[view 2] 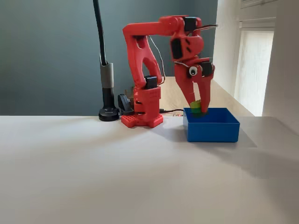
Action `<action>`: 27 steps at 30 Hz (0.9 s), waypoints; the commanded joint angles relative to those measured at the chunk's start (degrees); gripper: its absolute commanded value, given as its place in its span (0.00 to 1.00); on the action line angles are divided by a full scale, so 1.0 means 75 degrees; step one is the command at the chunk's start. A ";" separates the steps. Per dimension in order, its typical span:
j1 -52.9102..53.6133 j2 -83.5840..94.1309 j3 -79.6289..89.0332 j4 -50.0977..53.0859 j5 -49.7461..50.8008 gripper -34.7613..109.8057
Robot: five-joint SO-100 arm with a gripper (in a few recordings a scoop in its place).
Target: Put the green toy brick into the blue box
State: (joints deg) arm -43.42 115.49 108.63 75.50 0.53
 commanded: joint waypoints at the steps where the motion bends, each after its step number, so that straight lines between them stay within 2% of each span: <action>1: -0.1020 0.0563 -0.0750 0.0598 0.0492 0.24; 12: -0.3012 0.0516 -0.0328 0.1289 0.1371 0.24; 20: -0.3129 0.0328 0.0293 0.0516 0.1090 0.24; 27: -0.3105 -0.1559 -0.0422 0.0410 0.1219 0.24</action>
State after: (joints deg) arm -65.74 107.93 110.39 78.49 9.14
